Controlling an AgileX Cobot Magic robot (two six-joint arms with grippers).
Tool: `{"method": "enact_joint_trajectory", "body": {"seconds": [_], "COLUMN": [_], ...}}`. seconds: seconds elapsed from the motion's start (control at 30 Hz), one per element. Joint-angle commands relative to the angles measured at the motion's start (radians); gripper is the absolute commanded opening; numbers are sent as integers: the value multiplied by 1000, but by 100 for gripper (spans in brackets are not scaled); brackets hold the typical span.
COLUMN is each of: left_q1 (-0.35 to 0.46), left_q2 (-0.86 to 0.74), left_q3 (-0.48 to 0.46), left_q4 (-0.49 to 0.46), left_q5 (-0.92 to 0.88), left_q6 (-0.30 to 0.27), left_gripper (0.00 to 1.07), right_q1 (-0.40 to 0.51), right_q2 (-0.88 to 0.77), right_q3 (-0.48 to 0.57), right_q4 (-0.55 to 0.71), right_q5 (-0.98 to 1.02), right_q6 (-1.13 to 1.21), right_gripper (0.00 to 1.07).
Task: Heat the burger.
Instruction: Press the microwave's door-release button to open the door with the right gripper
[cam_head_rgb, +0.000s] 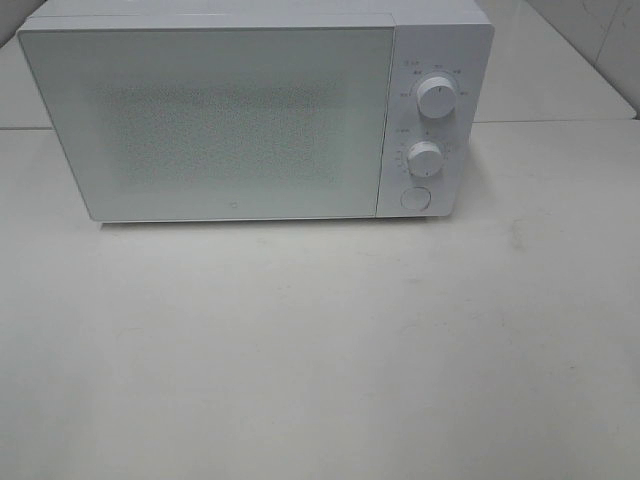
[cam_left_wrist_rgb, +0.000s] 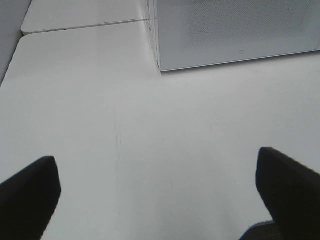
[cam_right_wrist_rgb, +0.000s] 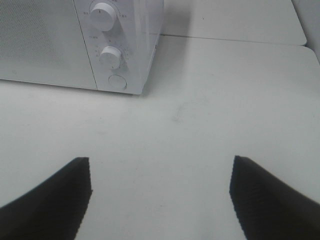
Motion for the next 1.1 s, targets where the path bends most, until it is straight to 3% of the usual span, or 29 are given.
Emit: {"method": "enact_joint_trajectory", "body": {"seconds": [0.03,0.43,1.1], "left_q1": [1,1,1], "left_q2": [-16,-16,-16], "left_q3": [3,3,3], "left_q4": [-9,-9,-9], "left_q5": [-8,-8,-8], "left_q6": [-5,-5,-5], "left_gripper": [100,100,100], "right_q1": [-6,-5,-5], "right_q2": [109,338,723], "right_q3": [30,41,41], "right_q4": [3,3,2], "right_q5": [-136,-418,-1053], "right_q6": [7,8,8], "right_gripper": [76,76,76]}}
